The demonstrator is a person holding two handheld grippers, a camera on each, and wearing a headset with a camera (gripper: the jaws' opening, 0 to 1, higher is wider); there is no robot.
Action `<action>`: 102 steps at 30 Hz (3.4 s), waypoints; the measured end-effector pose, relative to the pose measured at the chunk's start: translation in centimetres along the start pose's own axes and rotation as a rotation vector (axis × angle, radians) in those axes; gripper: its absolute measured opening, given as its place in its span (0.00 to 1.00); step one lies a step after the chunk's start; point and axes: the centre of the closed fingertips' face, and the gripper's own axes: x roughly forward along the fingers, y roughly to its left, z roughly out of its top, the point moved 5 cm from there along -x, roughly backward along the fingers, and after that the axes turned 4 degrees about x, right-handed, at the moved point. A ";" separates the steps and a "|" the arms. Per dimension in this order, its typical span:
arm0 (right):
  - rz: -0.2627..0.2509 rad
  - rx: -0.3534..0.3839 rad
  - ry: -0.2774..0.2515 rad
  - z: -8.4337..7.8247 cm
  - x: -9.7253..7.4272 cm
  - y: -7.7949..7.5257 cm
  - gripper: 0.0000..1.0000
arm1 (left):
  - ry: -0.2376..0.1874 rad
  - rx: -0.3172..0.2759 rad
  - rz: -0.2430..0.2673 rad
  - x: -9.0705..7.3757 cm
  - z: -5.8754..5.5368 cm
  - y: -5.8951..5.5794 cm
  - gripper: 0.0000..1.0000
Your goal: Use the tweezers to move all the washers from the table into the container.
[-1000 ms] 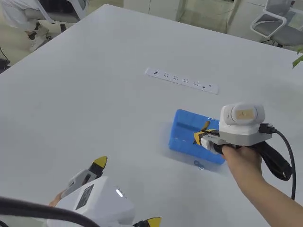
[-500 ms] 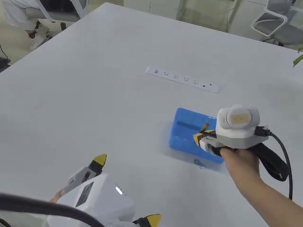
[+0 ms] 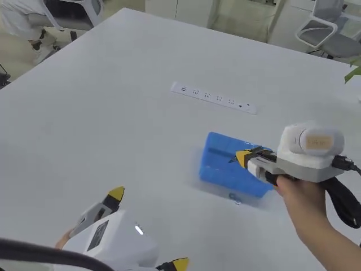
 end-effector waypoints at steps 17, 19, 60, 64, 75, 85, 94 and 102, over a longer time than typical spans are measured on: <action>0.041 -0.009 0.034 -1.5 -3.6 1.6 0.05 | 0.004 0.008 -0.003 0.1 0.0 -0.1 0.93; 0.044 -0.005 0.051 -2.1 -3.6 1.6 0.05 | 0.007 0.006 -0.005 0.1 -0.1 -0.1 0.93; 0.032 -0.072 0.232 -6.7 -0.4 0.6 0.05 | 0.009 0.004 0.009 0.1 0.0 0.1 0.93; 0.032 -0.065 0.234 -6.6 -0.3 0.6 0.05 | 0.008 0.003 0.011 0.0 0.0 0.1 0.93; 0.012 -0.035 0.220 -6.4 0.5 0.2 0.04 | 0.010 0.004 0.009 0.0 -0.1 0.1 0.92; 0.011 0.070 0.211 -6.0 0.4 0.0 0.03 | 0.006 0.001 0.014 0.0 -0.1 0.2 0.92; 0.060 0.121 0.178 -4.7 -0.8 0.6 0.03 | 0.006 0.006 0.008 0.1 -0.1 0.1 0.92; 0.084 0.185 0.134 -3.4 -1.6 0.5 0.03 | 0.007 0.005 0.009 0.2 -0.2 0.1 0.92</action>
